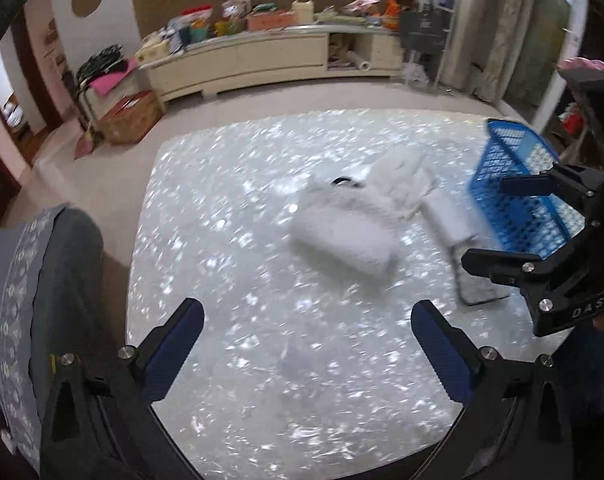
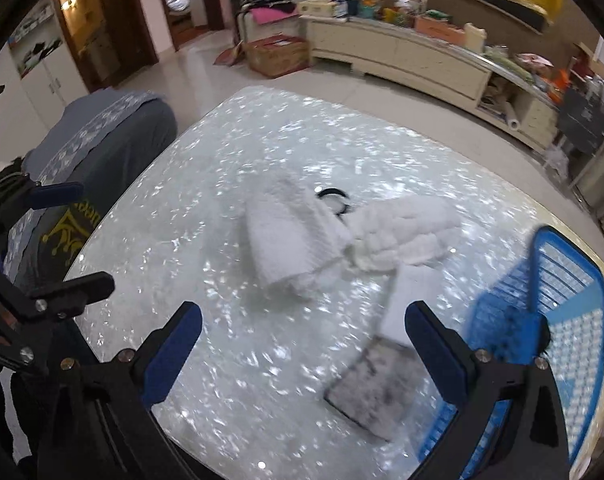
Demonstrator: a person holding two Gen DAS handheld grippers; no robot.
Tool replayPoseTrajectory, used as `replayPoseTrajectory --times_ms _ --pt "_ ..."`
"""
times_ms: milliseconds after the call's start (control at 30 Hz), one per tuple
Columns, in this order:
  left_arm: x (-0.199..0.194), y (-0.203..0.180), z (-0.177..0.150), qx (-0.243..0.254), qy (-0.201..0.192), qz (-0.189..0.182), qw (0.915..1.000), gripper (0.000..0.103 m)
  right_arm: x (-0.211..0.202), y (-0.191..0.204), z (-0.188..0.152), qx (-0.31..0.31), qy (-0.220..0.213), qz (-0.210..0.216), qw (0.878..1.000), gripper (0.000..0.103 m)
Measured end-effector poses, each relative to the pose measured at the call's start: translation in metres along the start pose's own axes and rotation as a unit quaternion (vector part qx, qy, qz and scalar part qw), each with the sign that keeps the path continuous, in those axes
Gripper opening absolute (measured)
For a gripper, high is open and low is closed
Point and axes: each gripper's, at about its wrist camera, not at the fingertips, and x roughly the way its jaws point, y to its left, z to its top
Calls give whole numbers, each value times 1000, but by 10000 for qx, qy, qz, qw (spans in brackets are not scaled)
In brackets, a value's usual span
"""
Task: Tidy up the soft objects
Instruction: 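Reach the right gripper to the white waffle towel and grasp it, then lift the white towel and carry it over the basket with the right gripper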
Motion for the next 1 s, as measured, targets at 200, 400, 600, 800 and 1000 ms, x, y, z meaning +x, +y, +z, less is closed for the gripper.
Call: replayPoseTrajectory --times_ms 200,400,600,800,1000 --pt "24 23 -11 -161 148 96 9997 103 37 22 20 -288 280 130 9991 99" --pt "47 45 -13 -427 269 26 9987 103 78 30 31 -381 634 145 9972 96" --pt "70 63 -15 -662 399 -14 9970 103 117 33 40 -491 907 -19 9947 94" --pt "88 67 -19 -575 506 -7 9971 103 153 23 44 -293 1203 -89 9923 71" --pt "93 71 -20 -682 511 -80 9963 103 155 22 41 -445 1149 -476 9912 41"
